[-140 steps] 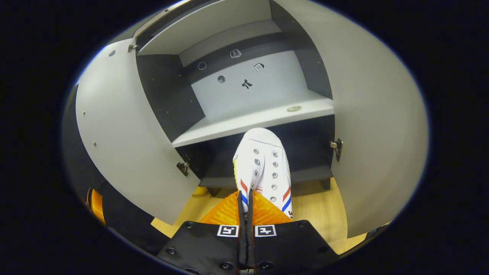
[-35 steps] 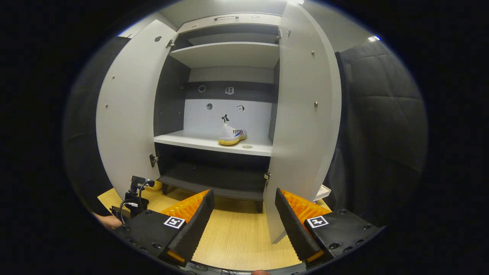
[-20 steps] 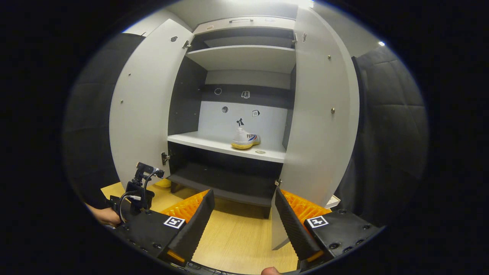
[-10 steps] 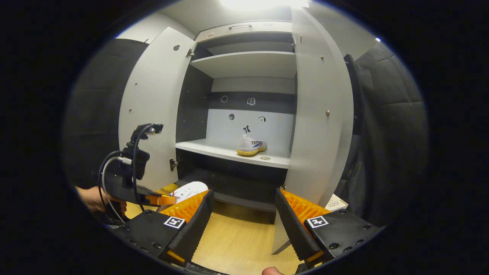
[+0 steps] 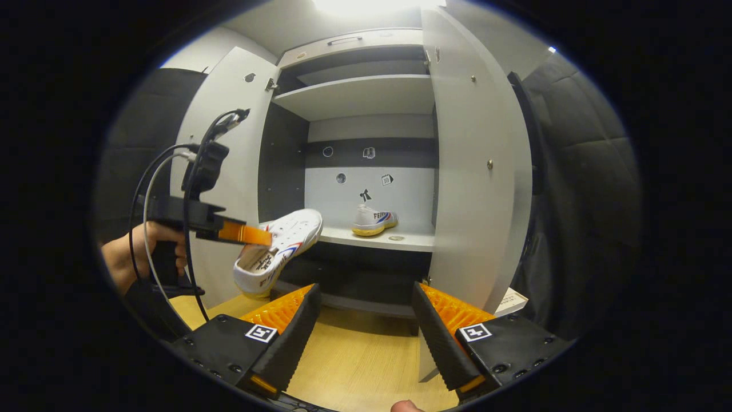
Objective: Grab one shoe with the right hand and put it into the shoe cabinet, grab the other shoe with the left hand and put it into the shoe cabinet; then close the right door with the right hand and the left door with the left hand.
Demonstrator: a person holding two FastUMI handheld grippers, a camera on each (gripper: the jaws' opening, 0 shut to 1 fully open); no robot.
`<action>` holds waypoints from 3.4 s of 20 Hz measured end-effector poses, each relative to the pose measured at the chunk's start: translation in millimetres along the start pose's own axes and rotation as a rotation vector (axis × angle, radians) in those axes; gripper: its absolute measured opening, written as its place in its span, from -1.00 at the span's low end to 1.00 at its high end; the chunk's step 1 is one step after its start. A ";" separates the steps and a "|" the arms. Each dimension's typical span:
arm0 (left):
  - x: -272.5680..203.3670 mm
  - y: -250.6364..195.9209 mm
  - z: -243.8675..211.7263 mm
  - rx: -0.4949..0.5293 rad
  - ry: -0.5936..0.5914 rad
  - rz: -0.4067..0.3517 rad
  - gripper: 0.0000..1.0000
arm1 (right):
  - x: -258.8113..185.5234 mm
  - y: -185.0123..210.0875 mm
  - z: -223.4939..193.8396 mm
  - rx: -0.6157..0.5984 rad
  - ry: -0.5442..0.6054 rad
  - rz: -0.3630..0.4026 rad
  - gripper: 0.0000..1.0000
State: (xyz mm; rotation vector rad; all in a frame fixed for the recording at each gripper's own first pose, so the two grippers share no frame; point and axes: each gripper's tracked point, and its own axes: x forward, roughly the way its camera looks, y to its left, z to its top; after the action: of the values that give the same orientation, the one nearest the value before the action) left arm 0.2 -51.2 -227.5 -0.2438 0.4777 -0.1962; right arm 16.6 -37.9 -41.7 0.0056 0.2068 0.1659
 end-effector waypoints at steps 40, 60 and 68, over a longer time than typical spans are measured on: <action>-97.3 -36.3 41.8 0.085 -0.288 0.006 0.94 | -23.5 -32.2 2.5 -0.022 0.010 -0.183 0.99; -376.5 -49.8 -9.2 0.161 -0.373 0.028 0.96 | -71.5 -43.0 78.1 0.024 -0.182 -0.128 0.99; -403.6 -33.8 -32.0 0.139 -0.361 0.020 0.96 | -96.7 -85.6 115.5 0.047 -0.222 -0.246 0.99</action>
State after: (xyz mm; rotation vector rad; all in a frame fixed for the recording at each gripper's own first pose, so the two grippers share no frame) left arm -370.7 8.5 -72.5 -0.1334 0.1074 -0.1609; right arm -39.1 -136.9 89.1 0.0451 -0.0114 -0.0847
